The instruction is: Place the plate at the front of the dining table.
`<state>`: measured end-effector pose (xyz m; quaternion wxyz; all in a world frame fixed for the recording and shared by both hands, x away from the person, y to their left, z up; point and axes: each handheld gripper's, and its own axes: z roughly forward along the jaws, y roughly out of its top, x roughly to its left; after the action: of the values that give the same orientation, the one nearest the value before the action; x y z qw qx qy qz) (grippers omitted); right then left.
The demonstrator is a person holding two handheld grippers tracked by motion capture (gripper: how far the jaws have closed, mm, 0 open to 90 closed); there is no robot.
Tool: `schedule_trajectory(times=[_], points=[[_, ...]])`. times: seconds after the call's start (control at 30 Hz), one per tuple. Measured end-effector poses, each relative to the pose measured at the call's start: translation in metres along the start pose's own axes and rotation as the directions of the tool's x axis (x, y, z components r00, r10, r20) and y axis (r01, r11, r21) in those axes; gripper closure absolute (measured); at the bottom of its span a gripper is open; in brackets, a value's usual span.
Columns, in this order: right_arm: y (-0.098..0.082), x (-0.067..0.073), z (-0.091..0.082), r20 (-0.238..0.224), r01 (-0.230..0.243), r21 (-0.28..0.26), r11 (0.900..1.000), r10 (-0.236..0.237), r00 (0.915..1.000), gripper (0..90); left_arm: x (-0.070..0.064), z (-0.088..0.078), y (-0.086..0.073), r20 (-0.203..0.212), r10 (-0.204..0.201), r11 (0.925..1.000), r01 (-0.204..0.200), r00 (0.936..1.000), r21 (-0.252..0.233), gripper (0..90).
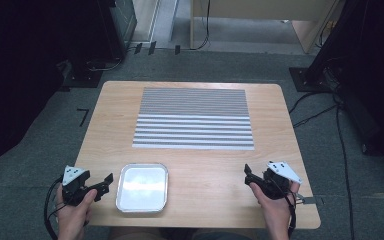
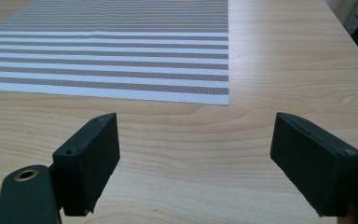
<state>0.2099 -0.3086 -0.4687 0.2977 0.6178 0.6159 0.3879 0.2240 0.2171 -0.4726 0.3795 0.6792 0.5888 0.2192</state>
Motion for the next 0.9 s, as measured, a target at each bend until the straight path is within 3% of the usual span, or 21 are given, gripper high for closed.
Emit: schedule_trajectory(times=[0.33, 0.57, 0.6, 0.67, 0.9], points=[[0.000, 0.015, 0.001, -0.020, 0.007, -0.012, 1.000, -0.007, 0.9998, 15.3, -0.006, 0.004, -0.001, 0.026, 0.006, 0.9999, -0.006, 0.9997, 0.013, 14.1], [0.000, 0.024, 0.002, -0.030, 0.015, -0.007, 1.000, -0.016, 0.9994, 14.5, -0.012, 0.007, -0.002, 0.039, 0.000, 0.9989, -0.001, 0.9992, 0.047, 15.7], [0.000, 0.025, 0.002, -0.033, 0.020, -0.007, 1.000, -0.020, 0.9993, 14.4, -0.013, 0.007, -0.002, 0.041, 0.001, 0.9989, -0.003, 0.9992, 0.047, 16.7], [0.000, 0.029, 0.002, -0.037, 0.024, -0.008, 1.000, -0.025, 0.9990, 14.4, -0.015, 0.007, -0.002, 0.039, 0.003, 0.9994, -0.004, 0.9992, 0.035, 27.2], [-0.001, 0.048, 0.004, -0.067, 0.060, 0.005, 0.998, -0.059, 0.9960, 14.0, -0.019, 0.006, -0.003, 0.082, 0.015, 0.9993, -0.018, 0.9965, 0.034, 38.5]])
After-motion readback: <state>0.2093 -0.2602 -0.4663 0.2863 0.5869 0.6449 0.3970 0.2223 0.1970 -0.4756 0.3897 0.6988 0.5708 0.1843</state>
